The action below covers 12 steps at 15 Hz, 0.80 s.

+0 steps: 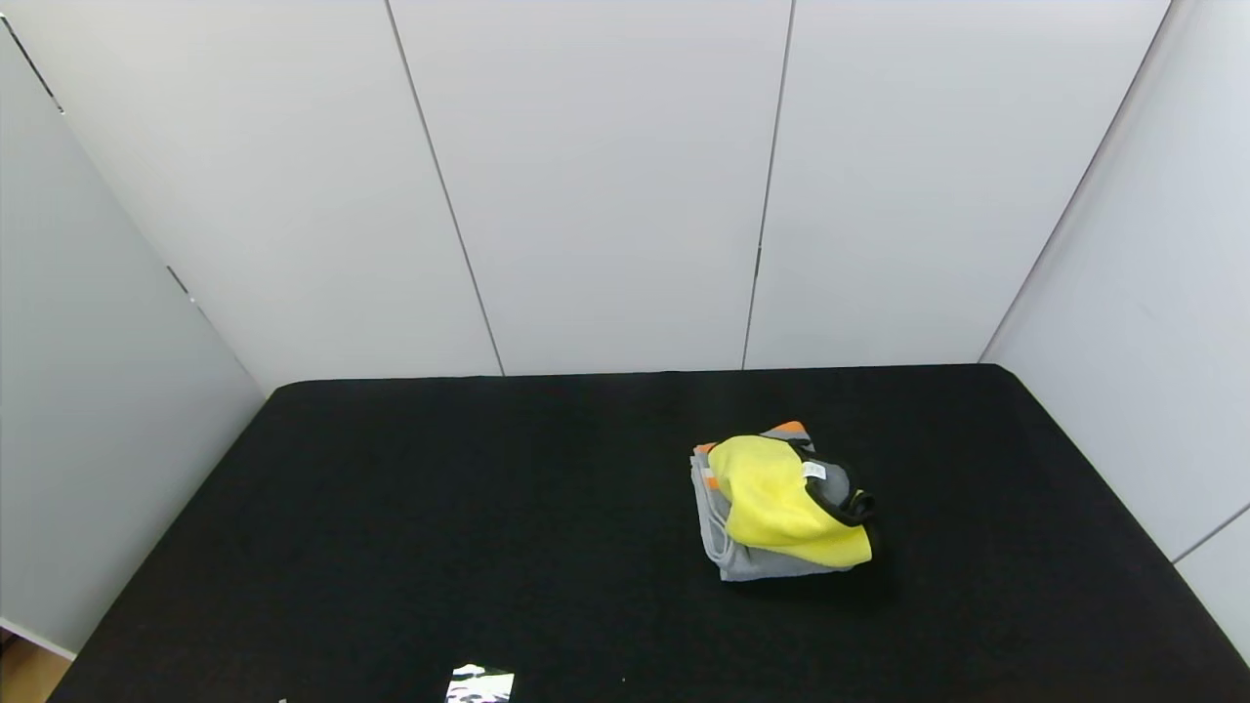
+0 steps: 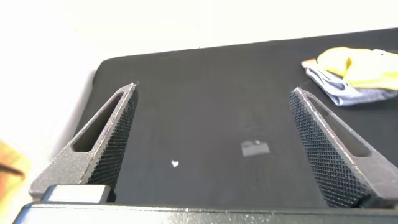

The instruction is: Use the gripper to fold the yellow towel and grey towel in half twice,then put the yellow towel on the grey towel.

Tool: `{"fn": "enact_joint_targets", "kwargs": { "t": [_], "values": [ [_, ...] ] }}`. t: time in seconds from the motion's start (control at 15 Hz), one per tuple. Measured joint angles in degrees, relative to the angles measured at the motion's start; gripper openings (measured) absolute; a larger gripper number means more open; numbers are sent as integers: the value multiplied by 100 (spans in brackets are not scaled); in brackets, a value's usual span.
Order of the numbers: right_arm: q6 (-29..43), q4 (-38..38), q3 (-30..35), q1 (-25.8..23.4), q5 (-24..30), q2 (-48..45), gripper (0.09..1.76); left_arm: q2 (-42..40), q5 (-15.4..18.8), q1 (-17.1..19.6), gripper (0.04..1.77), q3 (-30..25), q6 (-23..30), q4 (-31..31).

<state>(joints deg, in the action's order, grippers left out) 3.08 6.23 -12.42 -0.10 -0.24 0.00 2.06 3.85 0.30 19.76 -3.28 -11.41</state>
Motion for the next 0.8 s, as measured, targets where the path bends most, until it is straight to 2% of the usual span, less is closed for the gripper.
{"fn": "enact_joint_targets", "kwargs": {
  "t": [0.13, 0.27, 0.53, 0.8],
  "values": [
    [-257, -669, 366, 0, 2, 0, 171, -121, 101, -4, 172, -488, 41, 461],
    [-360, -863, 678, 0, 11, 0, 171, -179, 134, -6, 172, -937, 49, 967],
    [-388, -866, 1152, 0, 32, 0, 171, -204, 191, -6, 172, -1676, -9, 1532],
    [-363, -569, 1235, 2, 24, 0, 171, -204, 94, -6, 172, -1869, -17, 1576]
  ]
}}
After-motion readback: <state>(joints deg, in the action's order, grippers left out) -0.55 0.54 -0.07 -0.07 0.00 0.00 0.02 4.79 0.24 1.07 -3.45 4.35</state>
